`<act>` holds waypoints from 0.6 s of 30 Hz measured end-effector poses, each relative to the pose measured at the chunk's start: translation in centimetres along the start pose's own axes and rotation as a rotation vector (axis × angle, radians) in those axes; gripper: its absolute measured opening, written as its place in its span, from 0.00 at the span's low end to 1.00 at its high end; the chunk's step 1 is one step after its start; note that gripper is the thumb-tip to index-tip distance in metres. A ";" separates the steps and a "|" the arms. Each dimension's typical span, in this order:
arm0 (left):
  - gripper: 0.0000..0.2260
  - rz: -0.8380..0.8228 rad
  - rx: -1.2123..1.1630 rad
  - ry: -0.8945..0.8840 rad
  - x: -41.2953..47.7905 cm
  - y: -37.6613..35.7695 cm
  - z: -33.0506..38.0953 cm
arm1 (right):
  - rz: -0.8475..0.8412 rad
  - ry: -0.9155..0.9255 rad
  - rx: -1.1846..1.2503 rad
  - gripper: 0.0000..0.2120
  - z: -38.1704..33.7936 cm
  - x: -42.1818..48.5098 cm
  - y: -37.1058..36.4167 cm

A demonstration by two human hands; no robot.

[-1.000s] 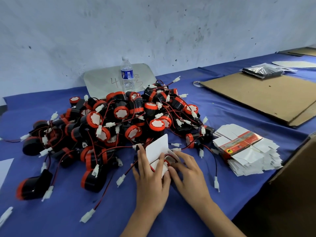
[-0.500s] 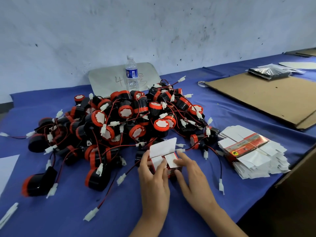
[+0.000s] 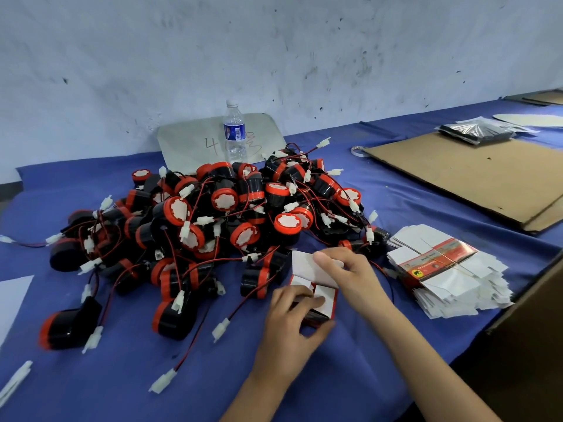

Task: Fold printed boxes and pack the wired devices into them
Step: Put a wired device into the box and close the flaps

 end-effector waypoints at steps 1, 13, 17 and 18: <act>0.14 0.000 0.000 0.000 0.0 -0.1 -0.1 | -0.058 -0.018 0.006 0.15 0.1 0.0 -0.5; 0.12 0.028 -0.051 0.011 -0.3 -0.4 -0.4 | 0.021 0.018 0.081 0.10 0.7 -1.4 -0.7; 0.11 0.013 -0.116 0.083 -0.3 -0.2 -0.6 | 0.043 0.063 0.056 0.10 1.0 -2.1 -0.5; 0.10 0.010 -0.127 0.083 -0.2 -0.2 -0.5 | 0.064 0.072 0.038 0.11 1.2 -2.3 -0.5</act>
Point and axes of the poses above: each hand's wrist, its own x-axis towards the middle knuckle, its own y-axis out of the back of the hand, z = x × y, the point moved 6 cm from there along x, towards the middle knuckle, and after that the axes turned 8 degrees about z, right-handed, at the moved point
